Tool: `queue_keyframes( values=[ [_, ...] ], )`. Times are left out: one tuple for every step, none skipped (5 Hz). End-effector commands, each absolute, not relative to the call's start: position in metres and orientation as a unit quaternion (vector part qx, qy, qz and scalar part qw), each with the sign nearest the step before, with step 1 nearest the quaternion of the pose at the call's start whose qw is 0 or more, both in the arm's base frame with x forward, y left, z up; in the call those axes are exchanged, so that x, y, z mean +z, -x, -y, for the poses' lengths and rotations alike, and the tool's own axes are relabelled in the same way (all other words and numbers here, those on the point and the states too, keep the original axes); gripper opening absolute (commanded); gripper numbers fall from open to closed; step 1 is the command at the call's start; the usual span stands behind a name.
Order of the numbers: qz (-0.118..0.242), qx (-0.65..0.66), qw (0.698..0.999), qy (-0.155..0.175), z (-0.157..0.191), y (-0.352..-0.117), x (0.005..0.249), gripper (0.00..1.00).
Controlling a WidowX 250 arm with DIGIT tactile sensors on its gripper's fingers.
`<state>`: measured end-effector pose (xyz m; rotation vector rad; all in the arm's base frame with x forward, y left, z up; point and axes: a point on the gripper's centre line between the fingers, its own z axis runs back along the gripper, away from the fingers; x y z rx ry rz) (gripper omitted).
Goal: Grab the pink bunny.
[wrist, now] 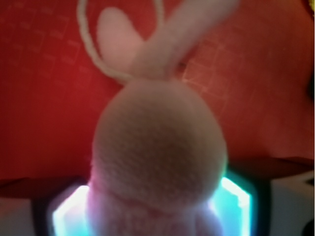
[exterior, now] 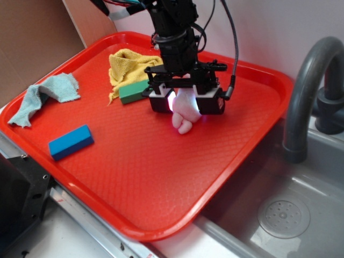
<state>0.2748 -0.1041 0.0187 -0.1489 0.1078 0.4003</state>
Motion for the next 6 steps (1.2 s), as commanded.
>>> queue_keyframes(
  values=[
    [0.002, 0.226, 0.973, 0.041, 0.098, -0.261, 0.06, 0.0],
    [0.006, 0.13, 0.99, 0.056, 0.081, -0.253, 0.11, 0.0],
    [-0.003, 0.031, 0.997, 0.068, 0.071, -0.237, 0.16, 0.0],
    [0.061, 0.05, 0.994, 0.075, 0.058, -0.205, 0.207, 0.0],
    [0.1, 0.079, 0.988, 0.089, 0.048, -0.187, 0.225, 0.0],
    [0.081, 0.073, 0.993, 0.051, 0.061, -0.193, 0.219, 0.0]
  ],
)
